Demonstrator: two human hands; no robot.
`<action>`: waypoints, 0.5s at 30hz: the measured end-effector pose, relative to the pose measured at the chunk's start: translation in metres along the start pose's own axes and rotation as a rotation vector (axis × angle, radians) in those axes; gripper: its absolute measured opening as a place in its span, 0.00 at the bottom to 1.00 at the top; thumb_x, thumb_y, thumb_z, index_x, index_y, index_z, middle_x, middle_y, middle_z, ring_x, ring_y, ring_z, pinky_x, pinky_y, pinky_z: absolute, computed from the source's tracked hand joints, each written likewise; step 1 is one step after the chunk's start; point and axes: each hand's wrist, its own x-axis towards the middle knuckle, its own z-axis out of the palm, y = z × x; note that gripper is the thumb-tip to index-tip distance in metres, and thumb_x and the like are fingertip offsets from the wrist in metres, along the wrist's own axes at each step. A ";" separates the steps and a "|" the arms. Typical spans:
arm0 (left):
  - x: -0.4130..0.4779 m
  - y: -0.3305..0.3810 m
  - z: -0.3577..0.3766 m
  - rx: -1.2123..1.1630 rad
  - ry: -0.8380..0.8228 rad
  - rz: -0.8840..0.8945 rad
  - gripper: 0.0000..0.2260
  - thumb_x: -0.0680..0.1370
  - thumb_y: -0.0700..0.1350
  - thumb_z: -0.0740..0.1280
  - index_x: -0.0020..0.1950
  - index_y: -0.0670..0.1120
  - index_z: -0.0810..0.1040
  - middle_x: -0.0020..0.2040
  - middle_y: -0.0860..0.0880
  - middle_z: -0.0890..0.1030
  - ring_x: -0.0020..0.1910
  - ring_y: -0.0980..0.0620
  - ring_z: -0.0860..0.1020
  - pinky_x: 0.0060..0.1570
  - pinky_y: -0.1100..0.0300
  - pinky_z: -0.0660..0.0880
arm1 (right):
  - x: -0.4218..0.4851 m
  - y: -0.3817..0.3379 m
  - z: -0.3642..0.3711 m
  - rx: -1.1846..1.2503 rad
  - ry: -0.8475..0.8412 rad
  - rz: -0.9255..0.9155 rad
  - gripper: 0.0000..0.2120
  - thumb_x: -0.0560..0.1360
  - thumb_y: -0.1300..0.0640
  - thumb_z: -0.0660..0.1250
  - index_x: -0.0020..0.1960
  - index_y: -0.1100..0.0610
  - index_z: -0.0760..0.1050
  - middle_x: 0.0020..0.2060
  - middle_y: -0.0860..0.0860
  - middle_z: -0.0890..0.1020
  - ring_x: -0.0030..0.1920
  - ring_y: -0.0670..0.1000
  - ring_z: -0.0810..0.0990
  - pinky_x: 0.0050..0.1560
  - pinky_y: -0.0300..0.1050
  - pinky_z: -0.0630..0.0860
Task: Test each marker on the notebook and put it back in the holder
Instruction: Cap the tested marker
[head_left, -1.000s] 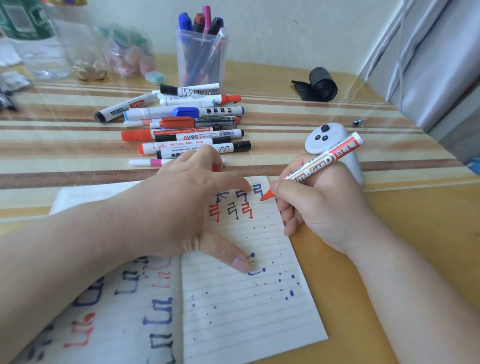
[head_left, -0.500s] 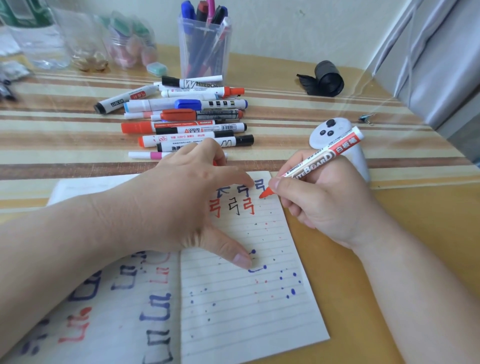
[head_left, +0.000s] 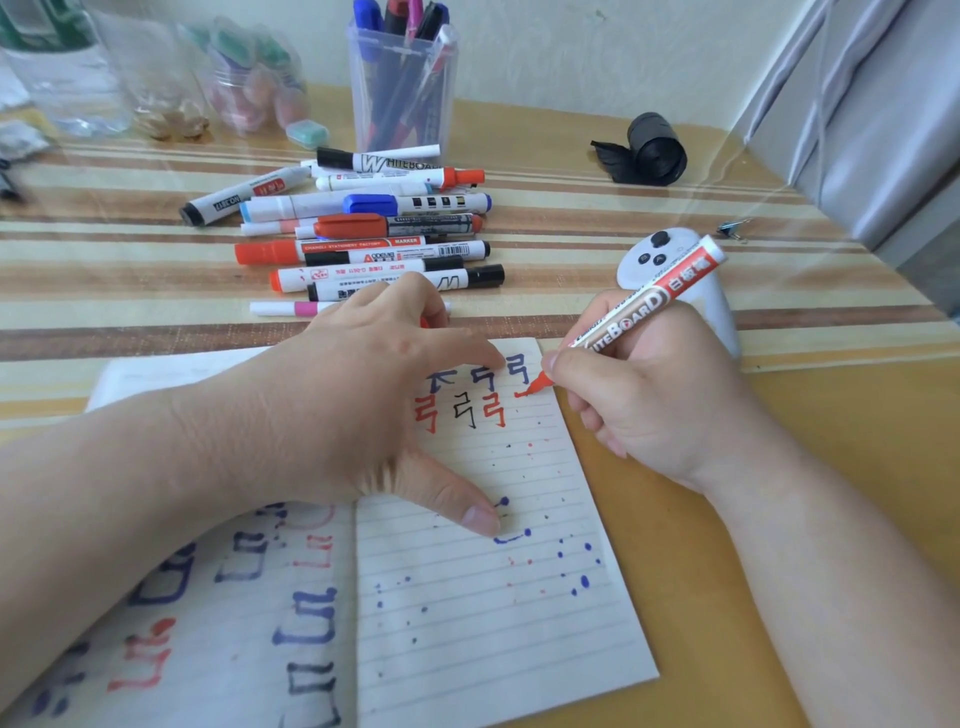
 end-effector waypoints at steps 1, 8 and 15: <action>0.000 0.000 0.000 0.001 0.000 0.001 0.48 0.46 0.85 0.61 0.66 0.78 0.57 0.56 0.63 0.56 0.59 0.59 0.59 0.58 0.54 0.67 | 0.001 0.000 0.000 -0.010 0.013 -0.002 0.16 0.68 0.54 0.69 0.40 0.68 0.72 0.32 0.67 0.76 0.33 0.66 0.74 0.30 0.50 0.69; -0.001 0.001 -0.001 0.004 -0.013 0.000 0.49 0.47 0.84 0.61 0.68 0.78 0.59 0.57 0.62 0.56 0.60 0.59 0.59 0.60 0.53 0.68 | 0.001 0.001 0.001 -0.021 0.015 -0.002 0.16 0.68 0.54 0.69 0.40 0.68 0.72 0.32 0.67 0.76 0.32 0.66 0.73 0.29 0.49 0.69; 0.000 0.001 -0.001 0.013 -0.012 0.001 0.49 0.47 0.84 0.61 0.68 0.77 0.58 0.57 0.62 0.56 0.59 0.59 0.59 0.59 0.54 0.66 | 0.000 -0.004 0.000 0.155 -0.036 0.104 0.09 0.69 0.61 0.70 0.35 0.65 0.74 0.25 0.56 0.75 0.24 0.50 0.72 0.22 0.35 0.65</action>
